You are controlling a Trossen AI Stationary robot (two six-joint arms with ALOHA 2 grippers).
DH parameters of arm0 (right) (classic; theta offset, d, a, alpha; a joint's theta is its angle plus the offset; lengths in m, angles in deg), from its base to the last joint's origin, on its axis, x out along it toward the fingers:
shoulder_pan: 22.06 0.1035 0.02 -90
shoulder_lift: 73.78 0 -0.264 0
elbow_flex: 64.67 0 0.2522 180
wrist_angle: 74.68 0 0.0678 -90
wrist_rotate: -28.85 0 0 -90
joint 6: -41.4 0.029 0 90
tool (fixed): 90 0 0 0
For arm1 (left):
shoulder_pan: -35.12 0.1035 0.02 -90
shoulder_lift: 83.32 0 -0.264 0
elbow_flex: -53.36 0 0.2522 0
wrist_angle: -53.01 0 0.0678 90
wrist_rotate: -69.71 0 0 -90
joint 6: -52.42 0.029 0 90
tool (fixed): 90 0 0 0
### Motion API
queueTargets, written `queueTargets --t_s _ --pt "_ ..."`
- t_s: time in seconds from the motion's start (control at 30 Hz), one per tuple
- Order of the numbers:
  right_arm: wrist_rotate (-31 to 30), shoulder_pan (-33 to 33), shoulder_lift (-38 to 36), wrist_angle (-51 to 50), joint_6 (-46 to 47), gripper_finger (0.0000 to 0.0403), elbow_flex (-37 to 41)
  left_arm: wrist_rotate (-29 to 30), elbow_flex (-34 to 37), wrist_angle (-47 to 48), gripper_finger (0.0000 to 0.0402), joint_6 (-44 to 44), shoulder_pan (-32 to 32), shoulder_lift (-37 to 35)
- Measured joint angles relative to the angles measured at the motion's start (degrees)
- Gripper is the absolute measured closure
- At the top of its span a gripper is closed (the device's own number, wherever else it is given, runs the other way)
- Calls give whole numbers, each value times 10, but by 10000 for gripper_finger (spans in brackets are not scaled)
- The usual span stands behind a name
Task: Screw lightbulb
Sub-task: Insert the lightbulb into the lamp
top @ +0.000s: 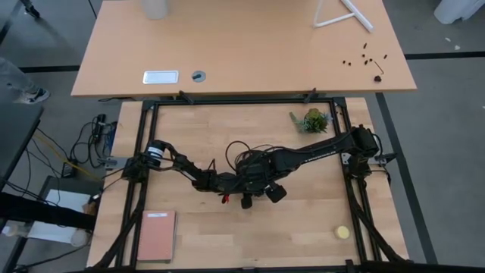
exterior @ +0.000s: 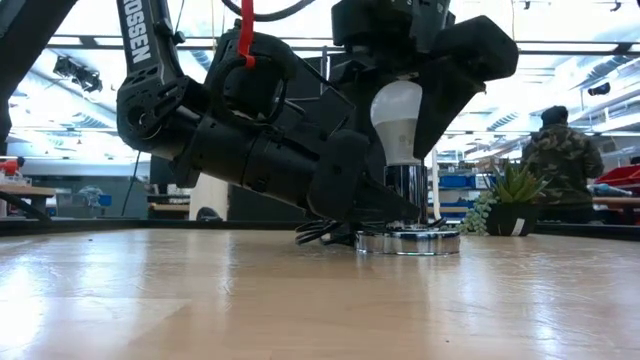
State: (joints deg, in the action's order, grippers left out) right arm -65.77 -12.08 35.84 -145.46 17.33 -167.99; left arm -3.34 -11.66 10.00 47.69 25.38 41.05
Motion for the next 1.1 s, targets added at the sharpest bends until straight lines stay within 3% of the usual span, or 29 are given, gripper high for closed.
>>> queueTargets --t_s 0.23,0.6,0.77,0.93,1.1 --pt "18 -8 0 -1 5 44 0 0 0 -1 222 0 0 0" --pt "28 -11 0 -4 6 152 0 0 0 0 222 0 0 0" --pt "28 -11 0 -5 33 152 0 0 0 0 222 0 0 0" --pt "28 -17 0 -6 105 124 0 0 0 0 222 -2 0 0" --pt "27 -20 0 -6 193 137 0 0 0 -2 222 -16 0 0"
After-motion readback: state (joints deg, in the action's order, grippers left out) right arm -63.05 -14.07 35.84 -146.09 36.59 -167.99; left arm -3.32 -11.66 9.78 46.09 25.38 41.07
